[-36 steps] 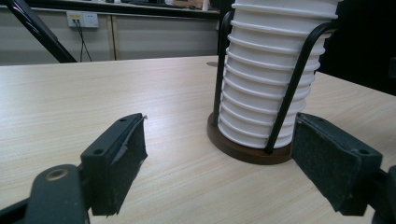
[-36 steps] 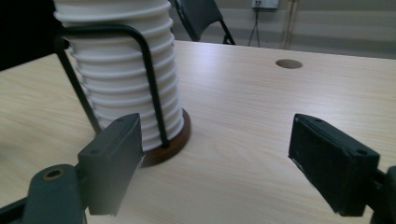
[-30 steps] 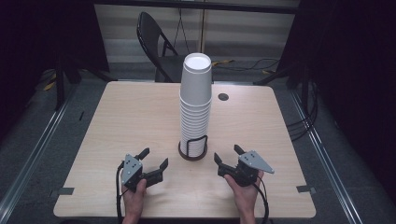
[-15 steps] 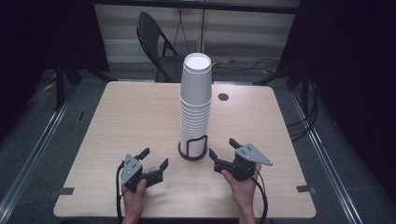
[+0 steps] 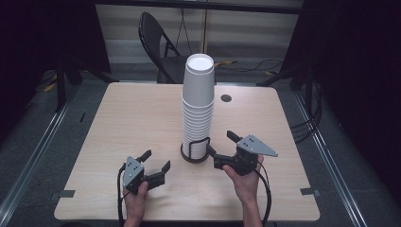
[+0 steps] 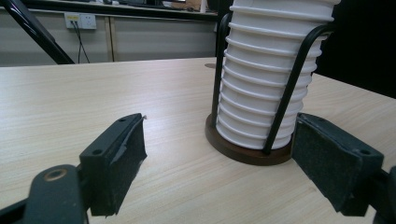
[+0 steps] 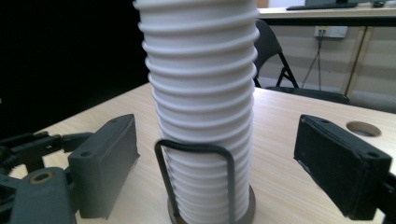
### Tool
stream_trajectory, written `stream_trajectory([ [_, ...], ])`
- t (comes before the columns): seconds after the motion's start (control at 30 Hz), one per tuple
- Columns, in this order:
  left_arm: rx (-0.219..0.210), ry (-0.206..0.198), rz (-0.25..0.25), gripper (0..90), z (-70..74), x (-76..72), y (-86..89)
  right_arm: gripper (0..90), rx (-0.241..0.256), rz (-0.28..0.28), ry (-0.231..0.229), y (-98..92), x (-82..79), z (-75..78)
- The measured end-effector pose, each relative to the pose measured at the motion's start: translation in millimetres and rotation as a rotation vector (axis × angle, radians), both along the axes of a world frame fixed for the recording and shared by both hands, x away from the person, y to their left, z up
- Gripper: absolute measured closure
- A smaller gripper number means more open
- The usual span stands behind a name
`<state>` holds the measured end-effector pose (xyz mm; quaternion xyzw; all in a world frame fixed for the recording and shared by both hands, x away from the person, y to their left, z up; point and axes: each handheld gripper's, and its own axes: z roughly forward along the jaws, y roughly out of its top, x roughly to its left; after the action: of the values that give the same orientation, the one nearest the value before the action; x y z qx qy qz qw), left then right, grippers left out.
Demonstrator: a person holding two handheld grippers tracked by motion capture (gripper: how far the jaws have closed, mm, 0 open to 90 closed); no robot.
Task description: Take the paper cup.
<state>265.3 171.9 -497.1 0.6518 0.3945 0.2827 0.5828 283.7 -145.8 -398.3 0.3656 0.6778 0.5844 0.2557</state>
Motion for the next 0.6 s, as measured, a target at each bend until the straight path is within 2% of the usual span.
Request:
stream_trajectory([
  [0.17, 0.0, 0.0, 0.0, 17.6, 0.0, 0.0, 0.0, 13.2, 0.012, 0.021, -0.015, 1.3, 1.0, 10.1],
  [0.37, 0.0, 0.0, 0.001, 17.6, 0.0, 0.1, 0.0, 13.5, 0.019, 0.048, -0.04, 3.8, 4.8, 29.3],
  [0.6, 0.001, -0.001, 0.002, 17.7, 0.0, 0.1, 0.1, 13.5, 0.027, 0.069, -0.052, 8.4, 8.6, 41.3],
])
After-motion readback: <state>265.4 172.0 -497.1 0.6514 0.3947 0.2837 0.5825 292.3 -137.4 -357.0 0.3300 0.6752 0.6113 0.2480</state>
